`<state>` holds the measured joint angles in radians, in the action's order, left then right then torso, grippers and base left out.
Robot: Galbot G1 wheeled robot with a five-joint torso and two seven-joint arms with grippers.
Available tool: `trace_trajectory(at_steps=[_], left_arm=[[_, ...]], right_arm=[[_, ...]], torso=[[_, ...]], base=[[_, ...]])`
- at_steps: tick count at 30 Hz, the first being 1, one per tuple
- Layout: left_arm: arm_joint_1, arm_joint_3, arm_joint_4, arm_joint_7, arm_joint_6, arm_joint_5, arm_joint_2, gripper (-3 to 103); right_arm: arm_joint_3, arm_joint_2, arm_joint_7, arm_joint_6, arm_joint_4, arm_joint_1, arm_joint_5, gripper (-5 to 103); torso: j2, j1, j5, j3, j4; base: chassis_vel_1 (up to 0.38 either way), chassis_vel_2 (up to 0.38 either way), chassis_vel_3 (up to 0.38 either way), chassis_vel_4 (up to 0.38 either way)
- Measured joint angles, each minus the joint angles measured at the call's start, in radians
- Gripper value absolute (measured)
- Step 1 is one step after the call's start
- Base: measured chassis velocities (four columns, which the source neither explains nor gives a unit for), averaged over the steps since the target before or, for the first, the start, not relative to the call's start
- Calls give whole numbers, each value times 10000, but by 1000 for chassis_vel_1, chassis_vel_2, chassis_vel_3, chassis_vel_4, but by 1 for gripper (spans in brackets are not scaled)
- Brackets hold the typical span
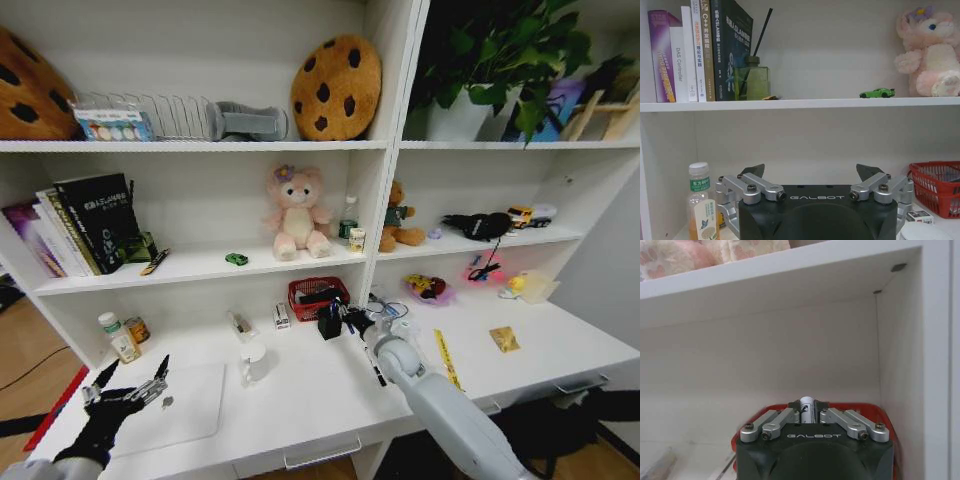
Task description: Organize the objects on the table.
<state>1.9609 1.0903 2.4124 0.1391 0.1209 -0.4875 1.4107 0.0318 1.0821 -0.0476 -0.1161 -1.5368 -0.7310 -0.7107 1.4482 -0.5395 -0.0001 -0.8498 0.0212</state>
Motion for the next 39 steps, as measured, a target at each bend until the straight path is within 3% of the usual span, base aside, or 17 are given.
trace_trajectory(at_steps=[4, 8, 17, 39], left_arm=[[0, 0, 0, 0, 0, 0, -1, 100], [0, 1, 0, -2, 0, 0, 0, 100], [0, 0, 0, -1, 0, 0, 0, 100], [-1, 0, 0, -1, 0, 0, 0, 100]], right_arm=[[287, 269, 86, 208, 441, 533, 54, 13], [774, 947, 315, 1172, 1441, 1166, 710, 13], [760, 1482, 393, 2223, 2447, 1391, 1966, 13], [475, 1462, 581, 2563, 2953, 1293, 1946, 13]], torso=[[0, 0, 0, 0, -1], [0, 0, 1, 0, -2], [0, 0, 1, 1, -1], [2, 0, 1, 1, -2]], base=[[0, 0, 0, 0], [0, 0, 0, 0], [0, 0, 0, 0], [0, 0, 0, 0]])
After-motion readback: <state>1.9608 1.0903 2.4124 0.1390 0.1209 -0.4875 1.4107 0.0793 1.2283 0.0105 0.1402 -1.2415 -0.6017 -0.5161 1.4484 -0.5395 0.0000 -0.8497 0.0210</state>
